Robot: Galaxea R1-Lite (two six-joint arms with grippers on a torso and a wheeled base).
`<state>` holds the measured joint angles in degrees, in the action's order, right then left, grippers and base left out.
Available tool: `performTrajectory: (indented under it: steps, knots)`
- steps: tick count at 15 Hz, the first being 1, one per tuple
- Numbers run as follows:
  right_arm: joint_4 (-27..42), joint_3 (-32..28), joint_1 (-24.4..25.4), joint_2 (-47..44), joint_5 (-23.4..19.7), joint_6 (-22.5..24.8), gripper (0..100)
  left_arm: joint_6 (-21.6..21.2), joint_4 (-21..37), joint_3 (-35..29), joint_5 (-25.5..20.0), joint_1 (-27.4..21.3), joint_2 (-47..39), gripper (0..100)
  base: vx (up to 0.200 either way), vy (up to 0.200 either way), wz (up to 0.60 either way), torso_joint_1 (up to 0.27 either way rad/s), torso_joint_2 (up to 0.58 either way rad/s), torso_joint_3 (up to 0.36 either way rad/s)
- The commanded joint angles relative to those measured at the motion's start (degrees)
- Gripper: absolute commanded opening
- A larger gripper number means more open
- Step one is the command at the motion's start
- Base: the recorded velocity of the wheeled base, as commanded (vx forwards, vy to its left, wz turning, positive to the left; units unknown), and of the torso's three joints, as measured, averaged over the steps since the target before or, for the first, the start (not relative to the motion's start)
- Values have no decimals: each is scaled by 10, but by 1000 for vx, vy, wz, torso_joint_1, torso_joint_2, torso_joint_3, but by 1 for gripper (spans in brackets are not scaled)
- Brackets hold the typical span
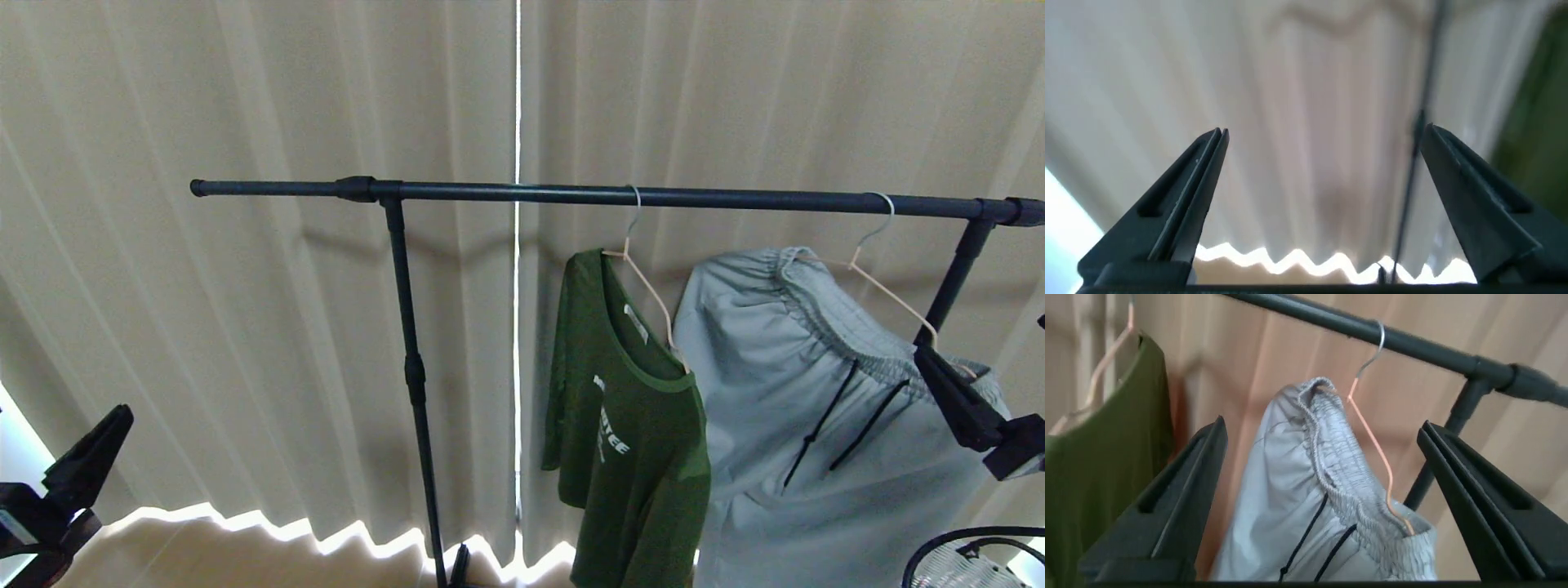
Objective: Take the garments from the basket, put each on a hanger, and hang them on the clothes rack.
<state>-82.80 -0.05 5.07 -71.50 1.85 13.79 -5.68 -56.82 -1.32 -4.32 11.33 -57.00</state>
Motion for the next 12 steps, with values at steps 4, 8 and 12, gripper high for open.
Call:
performTrajectory:
  steps: [4,8,12]
  knots:
    - [367,0,-4,268,31,0,100,48,218,13,-2,12,199,100,0,0,0,0,0,0]
    - [779,-36,-9,519,32,-3,100,48,365,13,-2,-5,305,100,0,0,0,0,0,0]
    - [959,-74,-83,651,39,-20,100,47,449,13,-2,-31,370,100,0,0,0,0,0,0]
